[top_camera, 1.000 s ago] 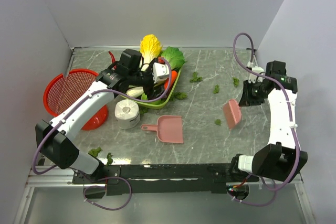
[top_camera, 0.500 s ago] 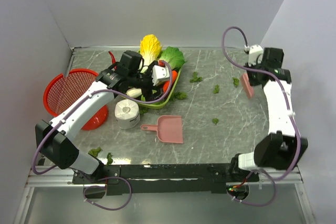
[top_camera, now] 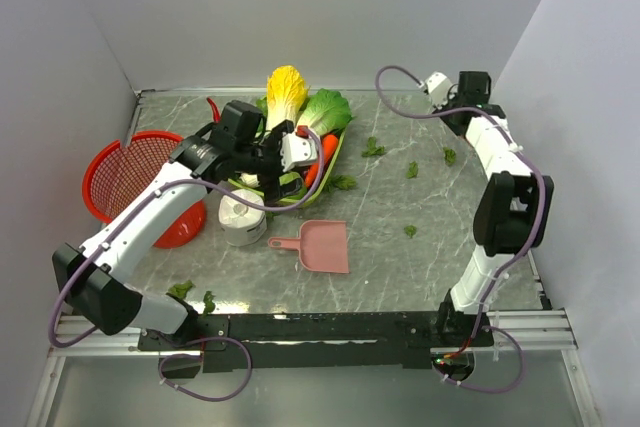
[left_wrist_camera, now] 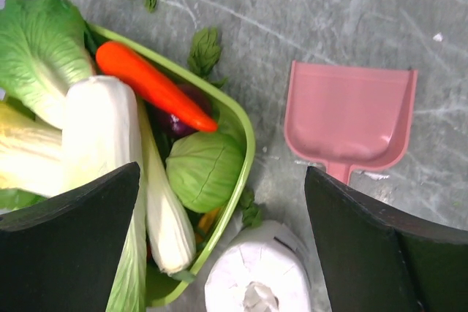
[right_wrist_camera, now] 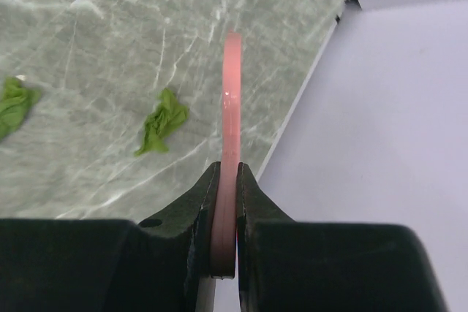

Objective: Sweep away the paper scraps from the table

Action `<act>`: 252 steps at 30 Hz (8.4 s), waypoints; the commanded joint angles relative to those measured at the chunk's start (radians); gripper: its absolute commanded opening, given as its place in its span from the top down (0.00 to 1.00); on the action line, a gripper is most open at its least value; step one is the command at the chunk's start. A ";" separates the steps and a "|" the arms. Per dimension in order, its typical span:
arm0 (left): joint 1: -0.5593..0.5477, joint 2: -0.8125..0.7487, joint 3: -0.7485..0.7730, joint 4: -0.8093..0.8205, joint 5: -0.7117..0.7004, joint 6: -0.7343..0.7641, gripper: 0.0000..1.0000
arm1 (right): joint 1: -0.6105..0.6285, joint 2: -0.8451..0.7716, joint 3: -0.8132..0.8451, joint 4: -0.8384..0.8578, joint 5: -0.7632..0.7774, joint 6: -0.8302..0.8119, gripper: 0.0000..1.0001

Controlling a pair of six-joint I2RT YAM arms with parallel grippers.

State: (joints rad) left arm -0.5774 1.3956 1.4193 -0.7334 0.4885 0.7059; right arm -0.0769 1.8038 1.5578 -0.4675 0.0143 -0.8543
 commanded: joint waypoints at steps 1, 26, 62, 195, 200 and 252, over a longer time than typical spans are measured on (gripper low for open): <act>-0.001 -0.044 -0.016 -0.031 -0.037 0.040 0.02 | 0.017 0.039 0.022 0.089 0.012 -0.179 1.00; 0.001 -0.015 -0.083 -0.099 0.071 0.153 0.04 | 0.140 -0.368 -0.289 -0.130 -0.312 -0.106 1.00; -0.010 0.151 -0.275 -0.186 0.070 0.374 0.14 | 0.233 -0.701 -0.528 -0.154 -0.181 0.176 1.00; -0.203 0.508 0.106 -0.038 -0.090 -0.046 0.99 | 0.094 -0.483 -0.064 -0.530 -0.516 0.680 1.00; -0.200 0.456 0.078 -0.092 -0.088 -0.026 0.99 | 0.095 -0.396 0.011 -0.413 -0.424 0.724 1.00; -0.127 0.368 -0.094 -0.103 -0.175 0.098 0.99 | 0.137 -0.658 -0.357 -0.341 0.008 0.704 1.00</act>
State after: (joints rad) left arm -0.7055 1.7645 1.2850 -0.8185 0.3084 0.7589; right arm 0.0559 1.0714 1.2064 -0.7902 -0.2810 -0.1585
